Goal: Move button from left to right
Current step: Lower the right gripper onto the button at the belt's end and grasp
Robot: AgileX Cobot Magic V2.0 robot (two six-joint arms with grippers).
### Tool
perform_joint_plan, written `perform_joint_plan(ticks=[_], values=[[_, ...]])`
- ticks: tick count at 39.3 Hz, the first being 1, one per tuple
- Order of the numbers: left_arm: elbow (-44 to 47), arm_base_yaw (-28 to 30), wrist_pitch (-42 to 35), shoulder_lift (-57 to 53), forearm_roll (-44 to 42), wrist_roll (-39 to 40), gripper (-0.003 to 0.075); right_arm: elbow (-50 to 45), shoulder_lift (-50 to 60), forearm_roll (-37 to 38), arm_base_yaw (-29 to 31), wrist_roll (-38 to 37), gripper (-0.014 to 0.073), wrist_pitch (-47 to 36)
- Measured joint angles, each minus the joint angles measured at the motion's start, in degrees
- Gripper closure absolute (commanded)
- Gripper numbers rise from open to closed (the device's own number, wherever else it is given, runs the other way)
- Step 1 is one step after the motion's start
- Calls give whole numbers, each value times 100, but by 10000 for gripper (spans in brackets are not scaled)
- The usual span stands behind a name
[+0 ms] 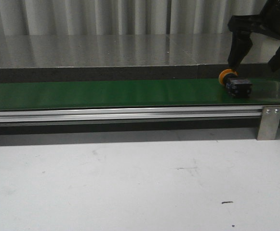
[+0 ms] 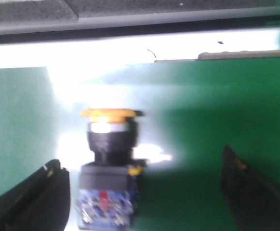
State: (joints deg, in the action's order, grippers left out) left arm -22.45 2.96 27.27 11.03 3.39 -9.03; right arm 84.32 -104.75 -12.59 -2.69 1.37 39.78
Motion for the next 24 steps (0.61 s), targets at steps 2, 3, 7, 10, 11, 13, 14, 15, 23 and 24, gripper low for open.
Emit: perform_joint_plan(ticks=[2, 3, 7, 10, 11, 13, 14, 15, 23, 24], values=[[0, 0, 0, 0, 0, 0, 741, 132, -130, -32, 0, 0, -50, 66], [0, 0, 0, 0, 0, 0, 741, 160, -179, -45, 0, 4, -50, 93], [0, 0, 0, 0, 0, 0, 741, 293, -408, -54, 0, 4, -50, 148], [0, 0, 0, 0, 0, 0, 741, 309, -552, -54, 0, 4, -15, 200], [0, 0, 0, 0, 0, 0, 741, 309, -599, -54, 0, 4, 8, 219], [0, 0, 0, 0, 0, 0, 741, 309, -660, -54, 0, 4, 87, 250], [0, 0, 0, 0, 0, 0, 741, 309, -672, -54, 0, 13, 140, 250], [0, 0, 0, 0, 0, 0, 741, 318, -682, -54, 0, 13, 180, 250], [0, 0, 0, 0, 0, 0, 741, 329, -682, -54, 0, 37, 381, 296], [0, 0, 0, 0, 0, 0, 741, 353, -682, -54, 0, 37, 378, 322]])
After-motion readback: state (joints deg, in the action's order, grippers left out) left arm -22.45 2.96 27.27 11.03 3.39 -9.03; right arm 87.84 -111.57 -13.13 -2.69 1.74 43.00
